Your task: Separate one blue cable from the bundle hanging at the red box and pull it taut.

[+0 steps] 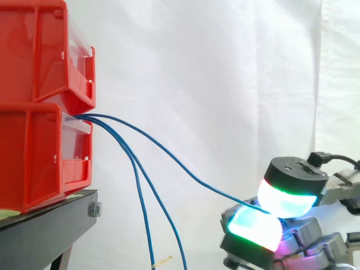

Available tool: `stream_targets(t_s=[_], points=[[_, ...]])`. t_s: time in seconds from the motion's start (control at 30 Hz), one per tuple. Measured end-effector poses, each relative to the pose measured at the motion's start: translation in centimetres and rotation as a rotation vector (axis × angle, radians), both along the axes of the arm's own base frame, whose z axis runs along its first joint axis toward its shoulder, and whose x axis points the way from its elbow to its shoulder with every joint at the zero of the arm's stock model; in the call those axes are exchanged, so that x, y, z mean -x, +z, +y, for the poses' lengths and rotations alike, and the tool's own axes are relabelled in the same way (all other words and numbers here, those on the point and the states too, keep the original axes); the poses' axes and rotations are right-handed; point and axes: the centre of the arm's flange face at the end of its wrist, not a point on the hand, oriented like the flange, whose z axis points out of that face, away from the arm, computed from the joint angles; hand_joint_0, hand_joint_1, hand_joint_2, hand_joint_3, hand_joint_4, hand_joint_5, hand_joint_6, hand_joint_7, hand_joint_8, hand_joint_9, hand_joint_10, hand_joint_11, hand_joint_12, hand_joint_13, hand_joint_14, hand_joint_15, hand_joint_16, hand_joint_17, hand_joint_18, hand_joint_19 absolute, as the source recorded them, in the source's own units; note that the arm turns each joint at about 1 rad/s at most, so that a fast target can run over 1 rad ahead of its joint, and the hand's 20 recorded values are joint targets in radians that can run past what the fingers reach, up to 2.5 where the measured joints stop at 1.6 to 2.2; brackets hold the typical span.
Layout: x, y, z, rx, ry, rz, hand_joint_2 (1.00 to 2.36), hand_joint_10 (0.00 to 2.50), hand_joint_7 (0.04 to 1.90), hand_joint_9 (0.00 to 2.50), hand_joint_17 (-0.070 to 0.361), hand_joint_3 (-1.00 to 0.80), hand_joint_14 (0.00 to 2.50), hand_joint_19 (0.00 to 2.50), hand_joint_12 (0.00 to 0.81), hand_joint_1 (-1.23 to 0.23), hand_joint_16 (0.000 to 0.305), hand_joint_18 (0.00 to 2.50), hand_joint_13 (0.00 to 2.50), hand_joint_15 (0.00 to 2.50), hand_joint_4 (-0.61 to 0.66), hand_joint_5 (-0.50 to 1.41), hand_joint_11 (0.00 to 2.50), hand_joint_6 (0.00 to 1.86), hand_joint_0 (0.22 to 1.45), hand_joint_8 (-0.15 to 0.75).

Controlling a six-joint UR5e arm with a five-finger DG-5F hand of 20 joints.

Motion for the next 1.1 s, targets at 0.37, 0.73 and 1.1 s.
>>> stream_targets(t_s=[0.37, 0.73, 1.1], points=[[-0.27, -0.17, 0.02, 0.022, -0.099, -0.053, 1.01, 2.5, 1.21, 0.47, 0.107, 0.09, 2.5, 1.41, 0.398, -0.83, 0.047, 1.28, 0.82, 1.11, 0.06, -0.21, 1.41, 0.95, 0.72, 0.351], [-0.05, -0.45, -0.37, 0.15, -0.171, -0.029, 1.01, 2.5, 1.19, 0.47, 0.106, 0.1, 2.5, 1.4, 0.397, -0.83, 0.047, 1.3, 0.84, 1.13, 0.05, -0.21, 1.38, 0.96, 0.72, 0.352], [-0.02, -0.46, -0.4, 0.185, -0.175, -0.026, 1.22, 2.5, 1.29, 0.53, 0.128, 0.07, 2.5, 1.1, 0.429, -0.78, 0.057, 1.32, 0.92, 1.09, 0.09, -0.2, 1.38, 0.95, 0.64, 0.378]])
